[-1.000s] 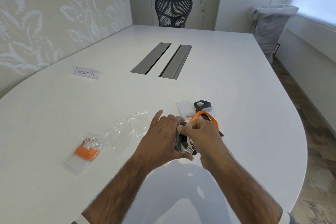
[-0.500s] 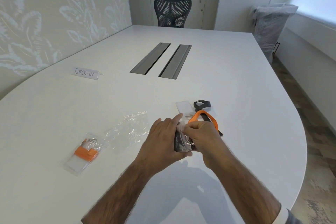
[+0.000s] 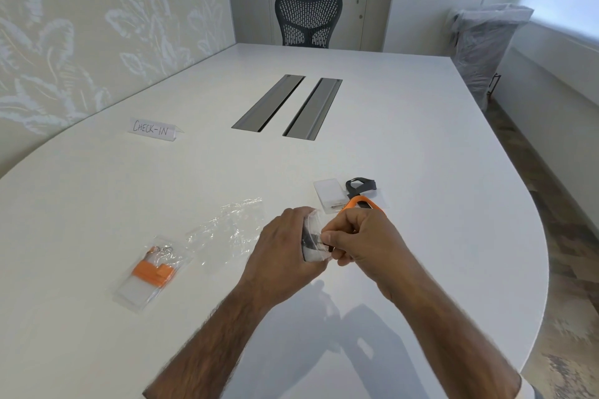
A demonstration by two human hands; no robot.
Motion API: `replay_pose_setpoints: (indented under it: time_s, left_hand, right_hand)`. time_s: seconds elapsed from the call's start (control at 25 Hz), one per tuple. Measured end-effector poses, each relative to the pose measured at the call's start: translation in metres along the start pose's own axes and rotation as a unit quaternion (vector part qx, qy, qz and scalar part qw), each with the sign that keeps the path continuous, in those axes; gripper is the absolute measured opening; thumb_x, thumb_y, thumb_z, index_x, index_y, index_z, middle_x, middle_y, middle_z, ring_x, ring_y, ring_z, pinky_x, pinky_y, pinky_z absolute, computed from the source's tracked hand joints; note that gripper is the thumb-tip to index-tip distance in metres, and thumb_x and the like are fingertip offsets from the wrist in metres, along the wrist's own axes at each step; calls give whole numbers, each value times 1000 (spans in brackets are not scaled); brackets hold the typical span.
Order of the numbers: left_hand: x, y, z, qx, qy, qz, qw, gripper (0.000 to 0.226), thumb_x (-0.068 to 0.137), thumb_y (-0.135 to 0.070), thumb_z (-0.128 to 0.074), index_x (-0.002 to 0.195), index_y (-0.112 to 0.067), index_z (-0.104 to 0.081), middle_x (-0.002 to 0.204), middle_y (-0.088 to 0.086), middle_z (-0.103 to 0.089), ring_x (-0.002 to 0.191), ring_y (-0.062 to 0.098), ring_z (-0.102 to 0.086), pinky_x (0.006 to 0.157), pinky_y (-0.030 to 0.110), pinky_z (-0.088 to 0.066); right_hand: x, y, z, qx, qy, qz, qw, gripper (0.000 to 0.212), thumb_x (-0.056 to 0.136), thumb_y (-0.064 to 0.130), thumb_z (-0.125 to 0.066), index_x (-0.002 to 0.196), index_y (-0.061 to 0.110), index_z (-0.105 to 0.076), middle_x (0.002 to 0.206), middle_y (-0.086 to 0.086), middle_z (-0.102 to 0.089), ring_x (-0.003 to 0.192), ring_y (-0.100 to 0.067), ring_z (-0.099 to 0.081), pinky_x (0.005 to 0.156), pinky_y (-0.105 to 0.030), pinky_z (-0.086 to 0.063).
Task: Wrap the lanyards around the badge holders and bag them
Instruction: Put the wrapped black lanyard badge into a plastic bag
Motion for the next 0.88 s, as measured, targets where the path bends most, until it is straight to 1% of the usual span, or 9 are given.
replay_pose_setpoints:
  time_s: [0.08,0.16,0.24,0.32,0.44,0.56,0.68,0.76,0.88]
  left_hand:
    - [0,-1,-1,18,5,0,1000,62,81,-43,-72,136,-29,-46,113,-12,-55,98,8,-49,90,27,-45]
    - [1,-2,1,41,-4,-2,999,62,80,-44,-69,136,-26,-47,114,-10,-56,99,11,-50,91,30,-45]
    - [2,-4,0,49,2,10,999,68,76,-53,-56,137,-26,-47,119,-10,-56,103,13,-52,93,29,-44]
    - [3,-1,1,34,2,30,999,77,69,-62,-44,137,-26,-48,123,-10,-57,108,14,-54,92,29,-44]
    - [5,9,4,8,2,48,999,75,75,-68,-60,138,-29,-46,130,-13,-57,116,10,-54,93,31,-48]
    - [7,10,4,-13,21,45,999,65,84,-48,-70,140,-29,-45,135,-13,-55,120,12,-54,92,29,-48]
    - [7,3,5,-10,28,34,999,65,84,-44,-69,142,-28,-44,136,-11,-55,122,13,-53,93,28,-46]
    - [6,-1,4,-8,39,21,999,67,82,-48,-69,142,-28,-44,134,-11,-56,121,12,-54,93,28,-47]
    - [4,-4,-1,-13,48,5,999,70,82,-56,-72,141,-30,-44,135,-13,-56,120,11,-54,95,31,-49]
  right_hand:
    - [-2,-1,-4,-8,-34,9,999,12,84,0,-74,76,7,-69,61,-3,-68,55,-14,-60,54,-26,-53]
    - [-6,-2,-11,-57,-70,33,995,16,83,4,-75,73,13,-66,62,0,-68,57,-12,-60,56,-30,-52]
    - [-11,1,-19,-100,-82,53,990,17,84,10,-74,72,17,-66,65,1,-69,61,-12,-61,60,-31,-53]
    - [-9,1,-20,-83,-60,54,993,15,88,16,-72,74,17,-70,68,-1,-71,65,-17,-65,62,-34,-55]
    - [-4,1,-17,-8,21,28,999,19,97,17,-64,84,13,-78,77,-5,-76,68,-16,-67,63,-30,-53]
    - [0,0,-13,-49,15,14,999,6,89,25,-76,93,22,-73,88,-3,-73,77,-12,-63,65,-27,-52]
    - [3,-10,-12,-58,5,-43,997,33,79,39,-84,101,28,-62,102,1,-67,90,-13,-65,68,-28,-53]
    - [2,-15,-17,-25,43,-91,995,39,80,38,-83,108,25,-59,106,-2,-67,94,-15,-66,69,-29,-54]
    - [0,-20,-22,10,79,-131,988,32,82,28,-81,108,20,-63,100,-6,-72,86,-16,-68,66,-31,-55]
Point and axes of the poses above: each hand's wrist, its own x-axis towards the middle knuckle, its own z-axis out of the back of the hand, y = z × x, the point moved 7 cm from there along x, towards the middle knuckle
